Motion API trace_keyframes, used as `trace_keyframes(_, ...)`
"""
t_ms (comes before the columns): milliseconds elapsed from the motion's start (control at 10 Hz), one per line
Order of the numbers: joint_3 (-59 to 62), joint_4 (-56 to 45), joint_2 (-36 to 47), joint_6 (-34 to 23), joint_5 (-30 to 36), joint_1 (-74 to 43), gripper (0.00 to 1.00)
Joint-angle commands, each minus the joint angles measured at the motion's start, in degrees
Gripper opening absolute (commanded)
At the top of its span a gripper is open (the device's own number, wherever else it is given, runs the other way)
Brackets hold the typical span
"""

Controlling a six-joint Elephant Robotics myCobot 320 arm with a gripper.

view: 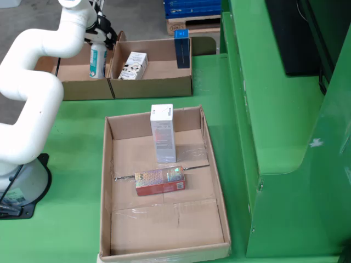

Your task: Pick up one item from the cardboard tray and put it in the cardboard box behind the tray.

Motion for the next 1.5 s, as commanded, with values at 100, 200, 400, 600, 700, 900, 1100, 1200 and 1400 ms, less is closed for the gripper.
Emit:
trace_keyframes(100, 1.58, 0.73, 1.74, 0.05, -1.08, -0.72, 0.0)
trace_keyframes(200, 1.58, 0.73, 1.74, 0.05, -1.08, -0.72, 0.1)
trace_keyframes(400, 1.58, 0.73, 1.74, 0.05, -1.08, -0.72, 0.3)
trace_keyframes(600, 1.58, 0.73, 1.74, 0.05, -1.08, -0.72, 0.5)
trace_keyframes(700, 1.58, 0.73, 1.74, 0.05, -1.08, -0.72, 0.6)
trace_keyframes(900, 1.58, 0.73, 1.74, 0.05, -1.08, -0.72, 0.8)
trace_keyframes(1100, 1.58, 0.73, 1.74, 0.05, -1.08, -0.72, 1.0)
trace_keyframes(1200, 1.58, 0.73, 1.74, 0.05, -1.08, -0.72, 1.0)
trace_keyframes(1400, 1.58, 0.73, 1.74, 0.05, -1.08, -0.72, 1.0)
